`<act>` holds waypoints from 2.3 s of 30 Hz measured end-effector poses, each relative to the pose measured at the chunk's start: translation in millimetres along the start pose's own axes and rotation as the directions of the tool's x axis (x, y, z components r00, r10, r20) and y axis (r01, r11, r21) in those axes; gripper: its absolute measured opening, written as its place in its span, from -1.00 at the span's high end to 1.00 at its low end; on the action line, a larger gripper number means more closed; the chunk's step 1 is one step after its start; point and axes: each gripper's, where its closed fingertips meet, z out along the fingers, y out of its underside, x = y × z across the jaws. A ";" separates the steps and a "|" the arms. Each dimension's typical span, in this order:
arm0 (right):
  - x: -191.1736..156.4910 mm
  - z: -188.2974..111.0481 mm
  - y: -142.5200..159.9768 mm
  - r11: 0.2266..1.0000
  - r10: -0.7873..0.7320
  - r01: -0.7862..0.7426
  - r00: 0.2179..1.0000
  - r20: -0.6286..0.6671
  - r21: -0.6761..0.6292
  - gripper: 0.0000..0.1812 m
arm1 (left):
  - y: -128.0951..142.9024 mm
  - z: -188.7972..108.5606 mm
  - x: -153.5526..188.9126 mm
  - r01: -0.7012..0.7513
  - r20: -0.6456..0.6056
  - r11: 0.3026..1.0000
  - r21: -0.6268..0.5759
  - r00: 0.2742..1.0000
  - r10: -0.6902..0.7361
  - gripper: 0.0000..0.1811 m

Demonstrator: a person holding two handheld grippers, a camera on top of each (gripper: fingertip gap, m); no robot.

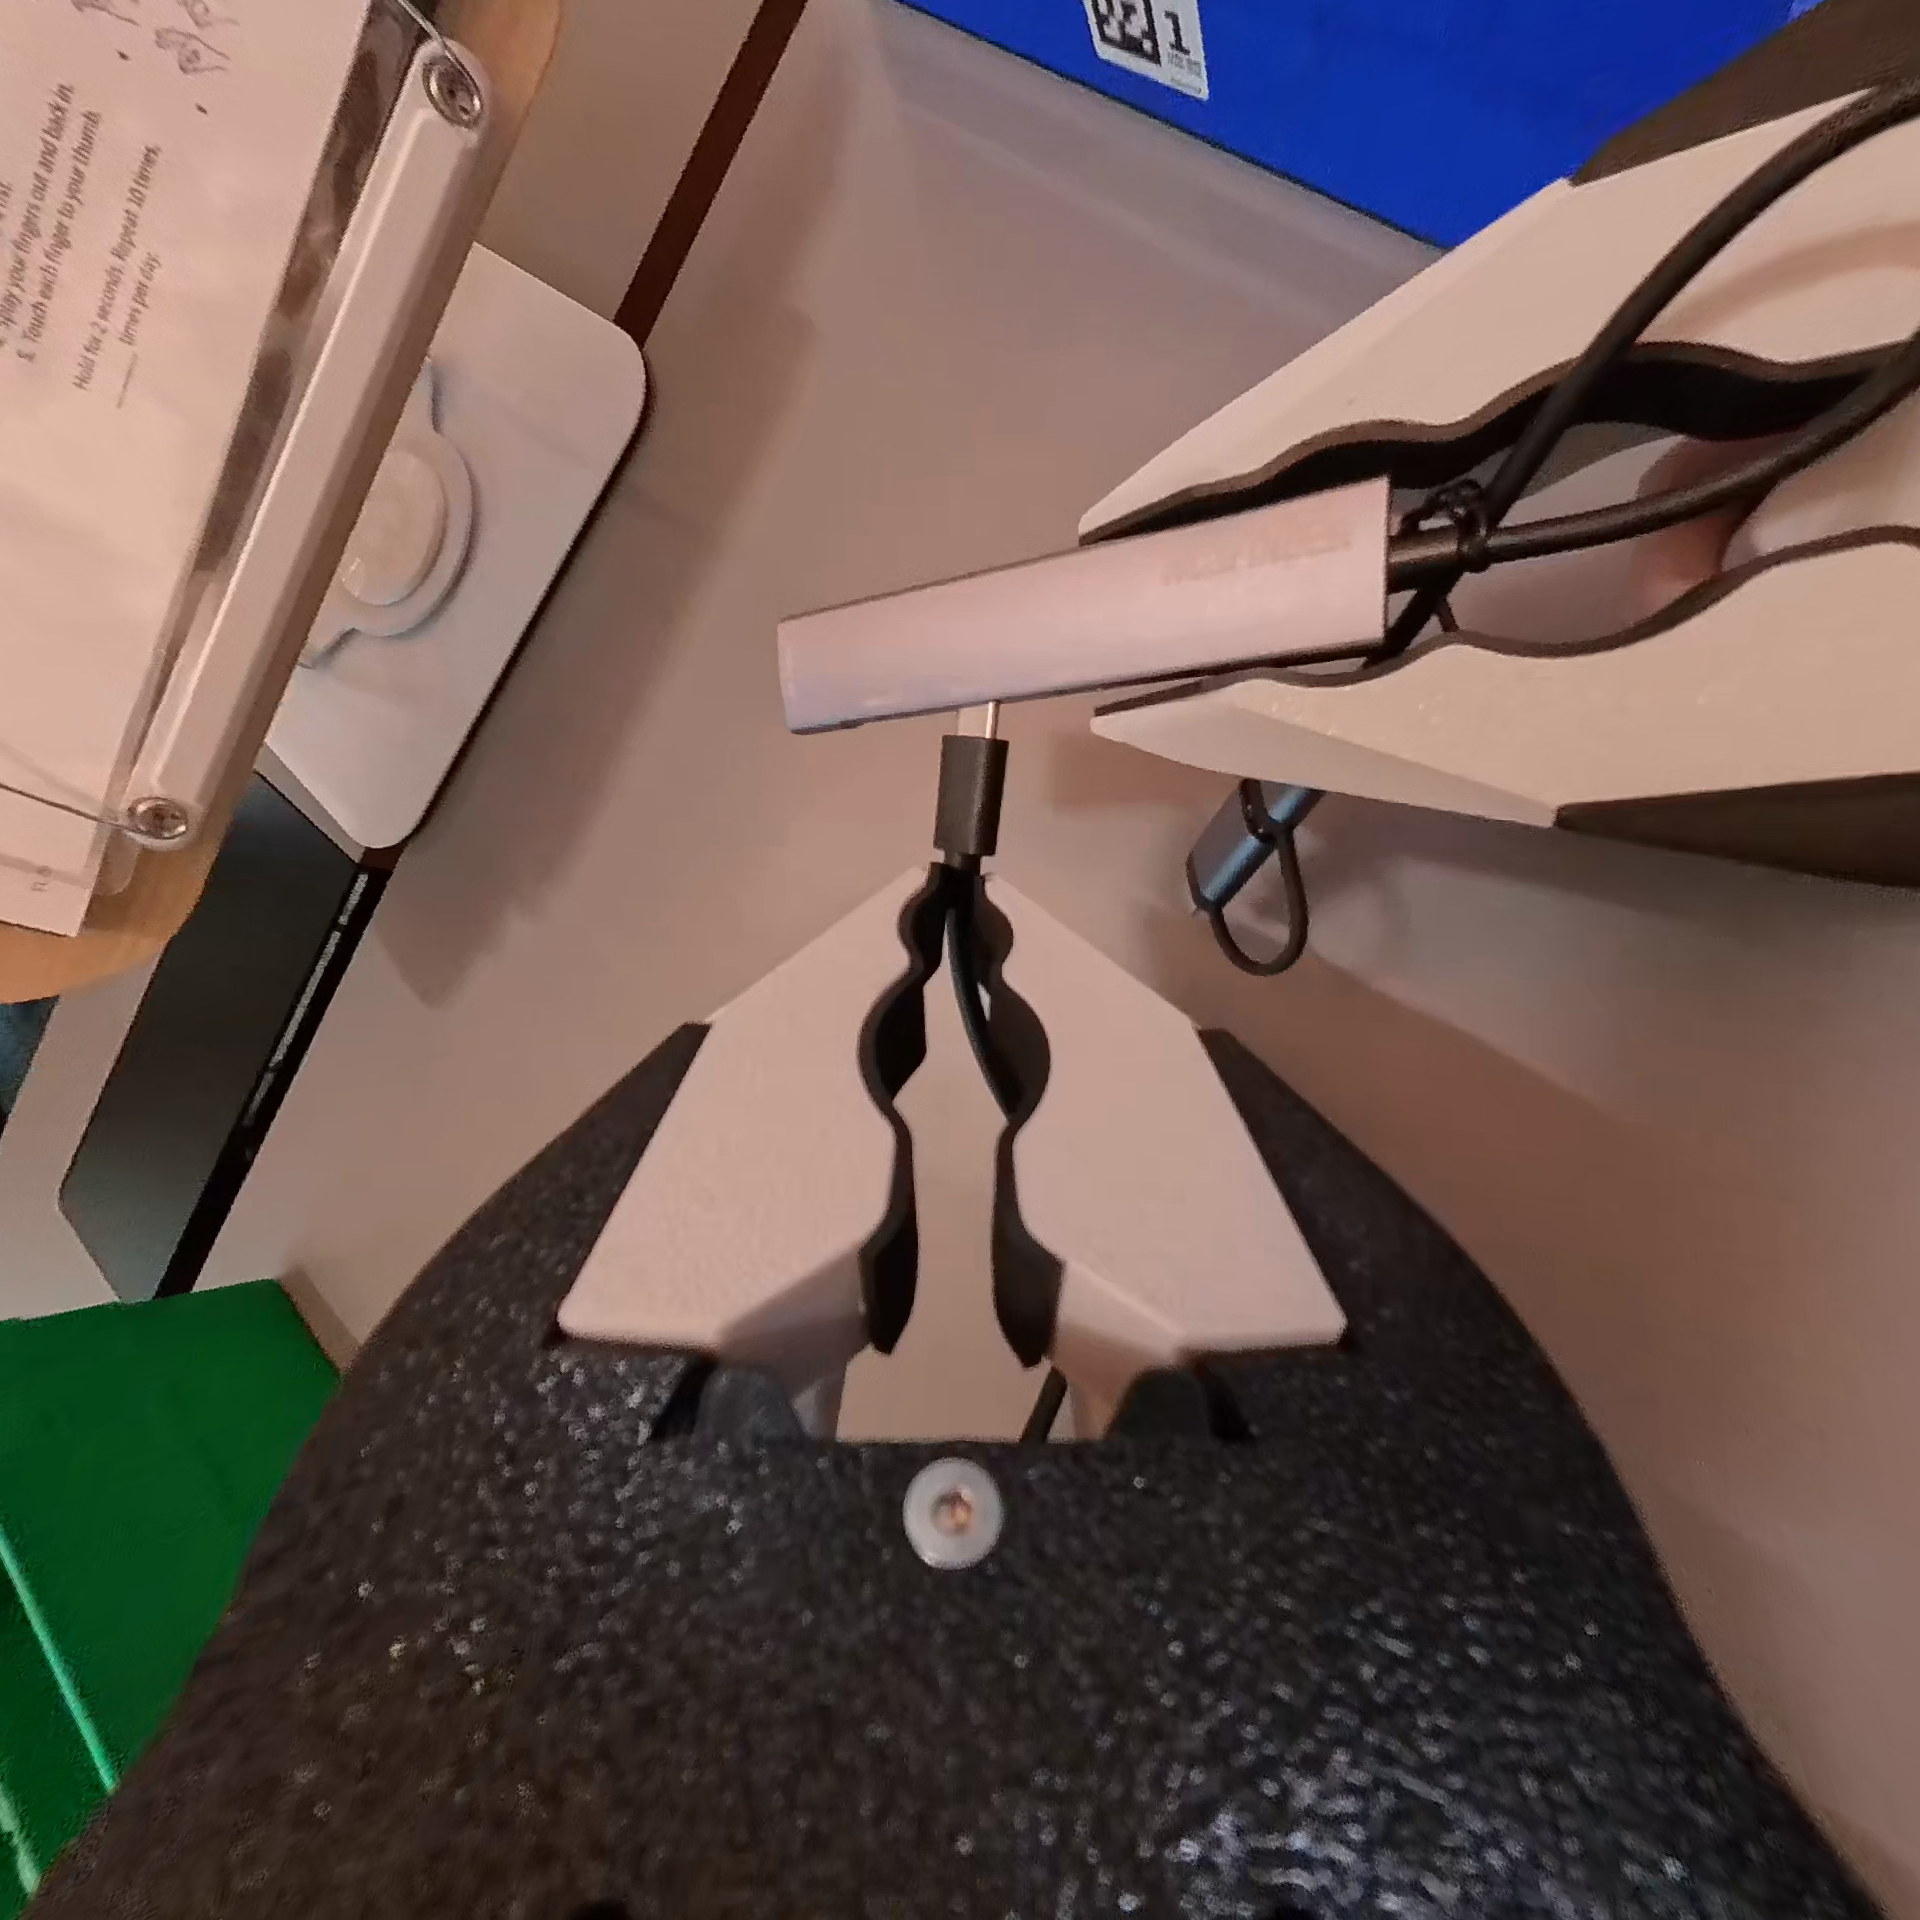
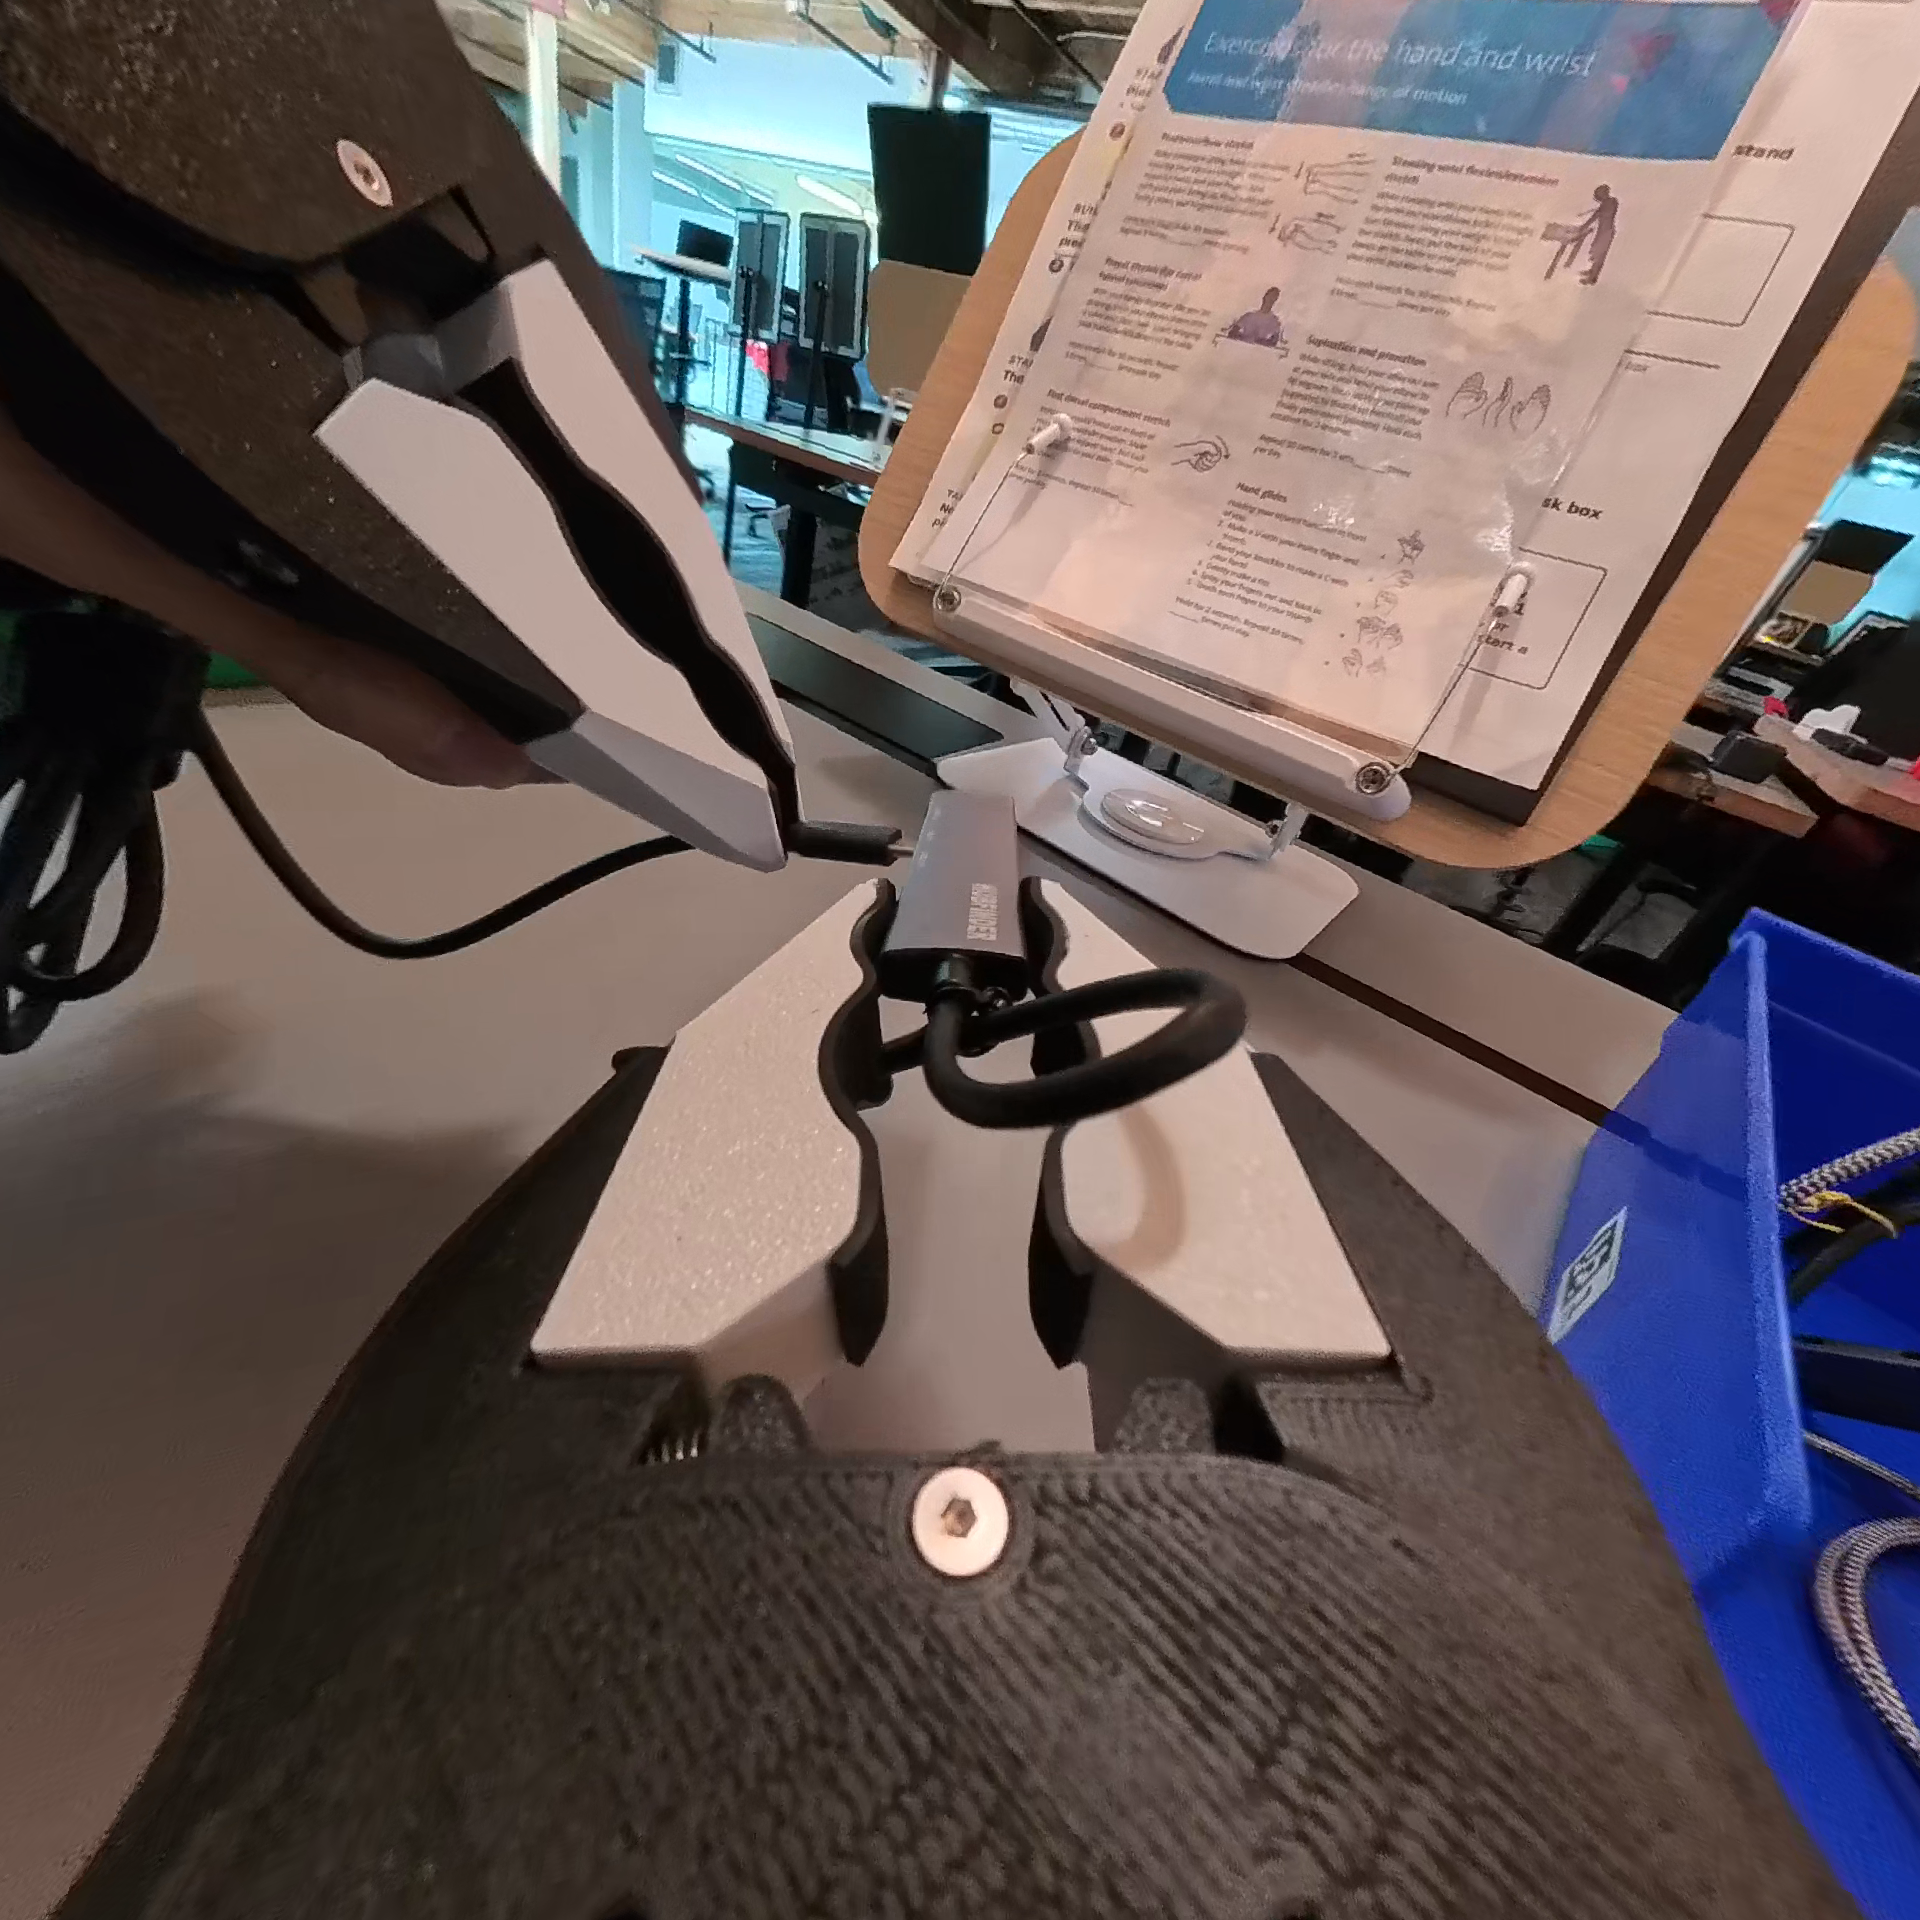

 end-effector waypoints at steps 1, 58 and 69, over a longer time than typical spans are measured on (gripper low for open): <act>1.5 -0.7 -1.3 1.000 0.020 -0.020 1.000 0.006 0.009 0.75 | -1.8 -1.1 0.0 -0.003 0.005 1.000 0.010 1.000 0.003 1.00; 34.8 -32.0 -49.1 0.916 0.199 -0.175 0.979 -0.033 0.360 0.74 | -78.3 -33.0 12.9 0.233 -0.243 0.787 0.572 0.964 -0.109 0.89; 26.3 -28.8 -45.2 0.951 0.099 -0.079 0.994 -0.052 0.300 0.75 | -68.6 -35.1 16.0 0.140 -0.185 0.865 0.482 0.981 -0.055 0.89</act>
